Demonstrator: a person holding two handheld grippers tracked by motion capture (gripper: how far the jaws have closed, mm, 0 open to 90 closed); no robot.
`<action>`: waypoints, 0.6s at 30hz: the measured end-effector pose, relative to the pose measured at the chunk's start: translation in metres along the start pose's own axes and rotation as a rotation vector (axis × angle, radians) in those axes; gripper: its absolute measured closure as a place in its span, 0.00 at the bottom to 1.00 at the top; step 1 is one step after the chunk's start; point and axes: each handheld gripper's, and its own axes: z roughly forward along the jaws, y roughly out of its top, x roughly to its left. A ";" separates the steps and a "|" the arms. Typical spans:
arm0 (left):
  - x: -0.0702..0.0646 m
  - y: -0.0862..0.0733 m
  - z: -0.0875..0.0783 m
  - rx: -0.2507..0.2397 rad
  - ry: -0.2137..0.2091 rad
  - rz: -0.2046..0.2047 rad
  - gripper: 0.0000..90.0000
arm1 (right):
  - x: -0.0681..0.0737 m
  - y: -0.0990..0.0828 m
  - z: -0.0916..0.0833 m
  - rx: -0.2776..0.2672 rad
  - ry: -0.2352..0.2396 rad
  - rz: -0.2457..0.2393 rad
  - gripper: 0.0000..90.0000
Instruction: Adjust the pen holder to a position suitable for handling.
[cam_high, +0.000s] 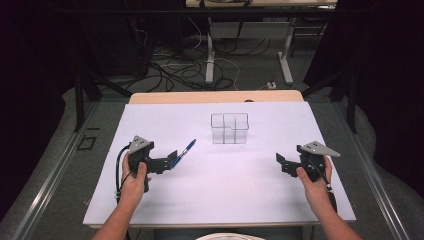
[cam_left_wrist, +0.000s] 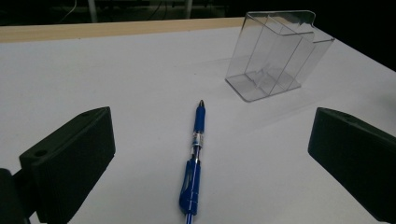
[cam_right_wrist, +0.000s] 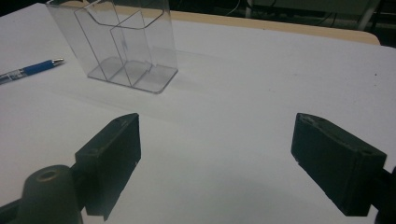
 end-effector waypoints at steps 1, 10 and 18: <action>0.000 0.001 0.000 -0.001 -0.003 -0.006 0.01 | 0.000 0.000 0.000 0.000 0.000 0.000 0.17; -0.005 0.008 0.002 0.023 0.002 0.007 0.01 | 0.000 0.002 -0.007 0.005 -0.026 -0.014 0.17; -0.014 0.027 0.011 0.030 0.035 0.042 0.10 | 0.002 0.002 -0.010 -0.001 -0.029 -0.018 0.17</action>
